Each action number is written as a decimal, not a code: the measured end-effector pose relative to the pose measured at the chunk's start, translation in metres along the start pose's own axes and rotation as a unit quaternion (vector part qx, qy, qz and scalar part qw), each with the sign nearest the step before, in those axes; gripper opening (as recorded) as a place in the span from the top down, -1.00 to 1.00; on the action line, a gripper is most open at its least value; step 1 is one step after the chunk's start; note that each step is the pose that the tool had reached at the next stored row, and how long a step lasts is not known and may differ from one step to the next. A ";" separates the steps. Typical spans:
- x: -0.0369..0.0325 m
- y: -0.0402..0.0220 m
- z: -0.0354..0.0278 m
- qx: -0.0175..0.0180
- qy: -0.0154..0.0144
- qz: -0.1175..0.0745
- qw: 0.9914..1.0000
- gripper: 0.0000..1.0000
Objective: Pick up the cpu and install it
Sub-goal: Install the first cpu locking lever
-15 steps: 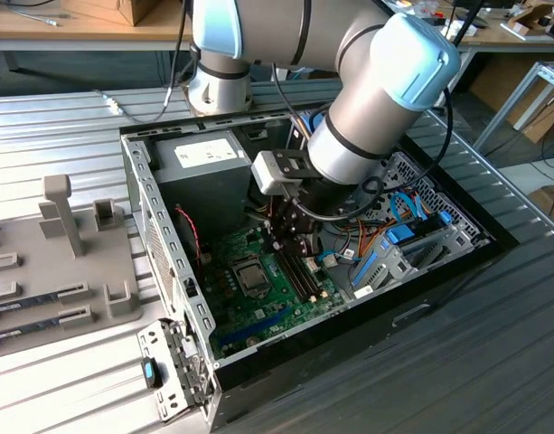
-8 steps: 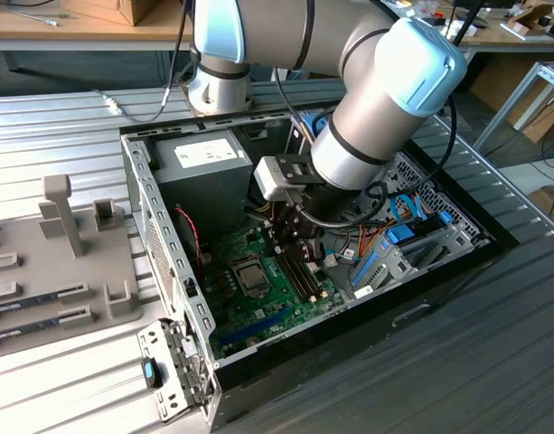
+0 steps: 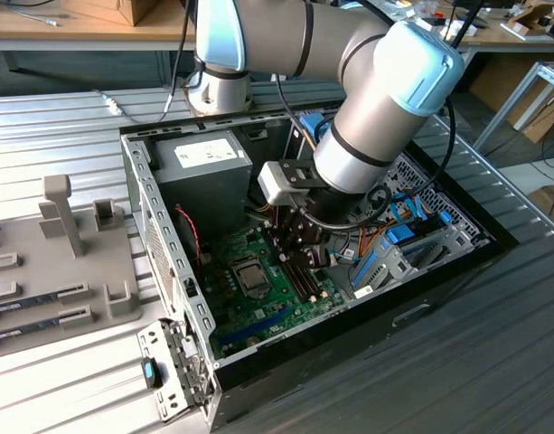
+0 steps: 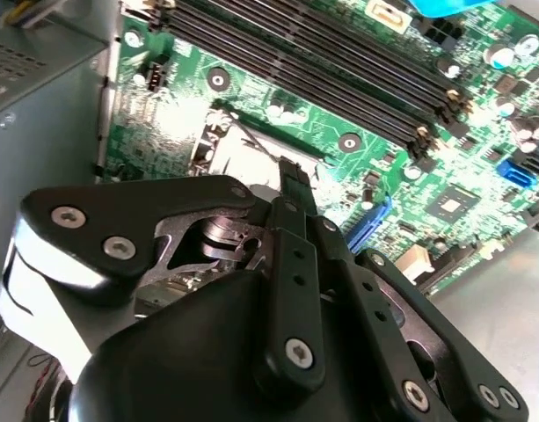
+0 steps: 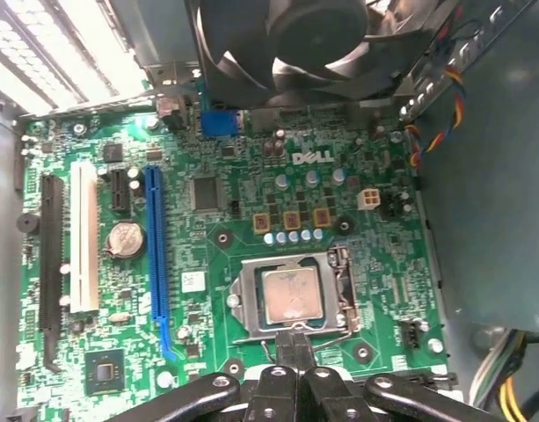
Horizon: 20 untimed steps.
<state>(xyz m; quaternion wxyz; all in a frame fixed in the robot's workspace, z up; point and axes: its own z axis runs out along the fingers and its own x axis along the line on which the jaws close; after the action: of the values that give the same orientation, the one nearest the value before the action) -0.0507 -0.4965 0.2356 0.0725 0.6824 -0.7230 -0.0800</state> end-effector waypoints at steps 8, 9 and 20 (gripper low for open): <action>-0.0003 -0.0065 0.0086 -0.001 0.016 0.004 1.000 0.79; -0.0003 -0.0067 0.0094 0.000 0.024 0.006 1.000 0.79; -0.0134 -0.0081 0.0191 0.002 0.057 0.015 0.998 0.79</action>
<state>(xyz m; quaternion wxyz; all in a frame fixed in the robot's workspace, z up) -0.0461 -0.4833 0.2153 0.1140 0.6753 -0.7277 -0.0384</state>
